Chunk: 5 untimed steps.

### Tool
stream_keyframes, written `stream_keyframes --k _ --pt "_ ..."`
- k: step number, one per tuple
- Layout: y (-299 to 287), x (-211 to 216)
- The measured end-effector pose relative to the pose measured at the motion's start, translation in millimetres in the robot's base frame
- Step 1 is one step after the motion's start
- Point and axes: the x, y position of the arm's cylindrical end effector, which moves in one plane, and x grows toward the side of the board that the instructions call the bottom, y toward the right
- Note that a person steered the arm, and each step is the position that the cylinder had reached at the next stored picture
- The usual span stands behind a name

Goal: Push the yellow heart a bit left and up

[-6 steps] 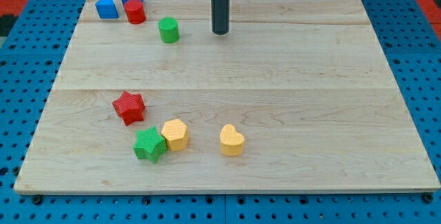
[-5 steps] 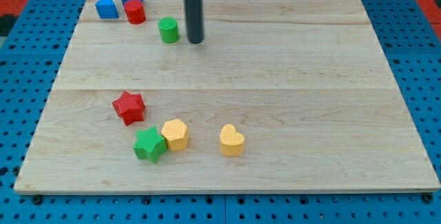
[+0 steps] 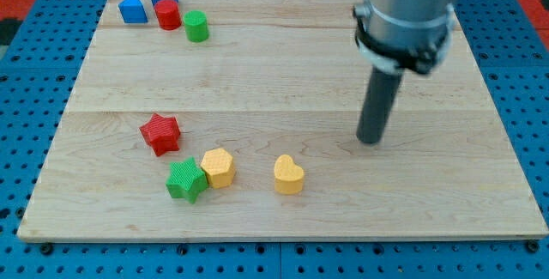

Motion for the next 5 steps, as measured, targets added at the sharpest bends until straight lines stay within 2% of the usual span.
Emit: stream_keyframes --k 1,3,4,5 --pt "-37 39" --pt "-95 48" --pt "-97 76" --pt "-108 34"
